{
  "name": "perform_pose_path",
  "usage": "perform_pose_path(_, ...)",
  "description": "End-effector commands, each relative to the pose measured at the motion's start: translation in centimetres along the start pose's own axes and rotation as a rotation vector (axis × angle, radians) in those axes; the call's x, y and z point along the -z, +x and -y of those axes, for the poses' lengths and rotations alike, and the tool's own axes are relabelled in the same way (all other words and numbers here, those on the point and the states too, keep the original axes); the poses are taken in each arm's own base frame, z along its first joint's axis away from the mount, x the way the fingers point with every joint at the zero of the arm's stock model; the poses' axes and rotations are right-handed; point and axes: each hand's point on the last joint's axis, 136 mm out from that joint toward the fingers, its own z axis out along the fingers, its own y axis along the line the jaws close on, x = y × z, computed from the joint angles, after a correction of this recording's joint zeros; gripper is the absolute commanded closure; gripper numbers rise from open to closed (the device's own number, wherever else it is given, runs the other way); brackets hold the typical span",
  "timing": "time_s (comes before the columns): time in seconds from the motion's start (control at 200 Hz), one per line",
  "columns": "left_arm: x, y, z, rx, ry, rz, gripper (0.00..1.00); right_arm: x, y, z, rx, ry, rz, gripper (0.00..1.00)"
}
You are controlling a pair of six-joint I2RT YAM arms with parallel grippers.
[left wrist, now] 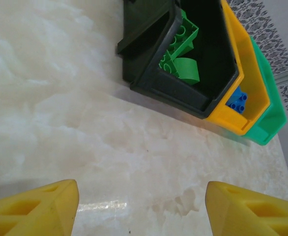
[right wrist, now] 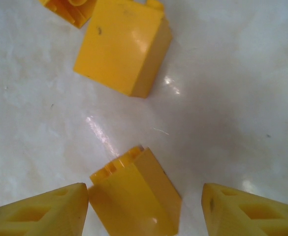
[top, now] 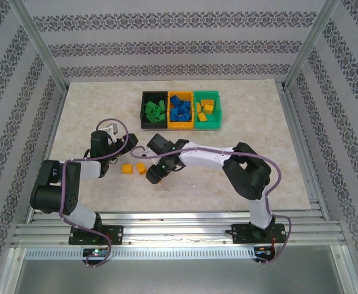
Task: Sort the legos into containers by color
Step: Pick up the lego from the bottom-center of the table, then place the lego in the container.
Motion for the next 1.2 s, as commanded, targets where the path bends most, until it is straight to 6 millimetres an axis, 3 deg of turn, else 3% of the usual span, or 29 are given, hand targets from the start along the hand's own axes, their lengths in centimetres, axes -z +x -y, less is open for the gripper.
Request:
perform_pose_path(0.0,0.6,-1.1,0.4,-0.003,0.030,0.048,0.32,-0.2,-0.2,-1.3,0.070,-0.037,-0.026,0.38)
perform_pose_path(0.19,0.7,-1.2,0.6,-0.005,0.039,0.052,0.32,-0.8,1.1,-1.0,0.073,-0.023,-0.061,0.42)
perform_pose_path(0.405,0.5,-1.2,0.5,0.005,0.051,0.050,0.32,-0.9,2.4,-2.8,0.101,-0.076,-0.087,0.38)
perform_pose_path(0.49,0.3,-1.0,0.4,0.011,0.053,0.045,0.31,-1.5,3.1,-2.2,0.098,-0.040,-0.111,0.40)
perform_pose_path(0.54,0.3,-1.0,0.6,0.011,0.063,0.043,0.32,-1.9,3.4,-1.2,0.082,0.004,-0.119,0.45)
perform_pose_path(0.65,0.4,-1.1,0.5,0.007,0.056,0.049,0.32,-1.6,3.0,0.0,0.041,0.036,-0.097,0.66)
perform_pose_path(0.7,0.4,-1.1,0.5,0.007,0.055,0.048,0.31,-1.0,2.4,0.7,0.024,0.053,-0.058,0.69)
perform_pose_path(0.914,0.4,-1.1,0.6,0.006,0.059,0.047,0.32,4.7,-0.7,7.2,-0.132,0.192,0.154,0.73)
perform_pose_path(1.194,0.3,-1.1,0.8,0.006,0.075,0.044,0.31,13.8,-4.2,21.2,-0.525,0.370,0.467,0.72)
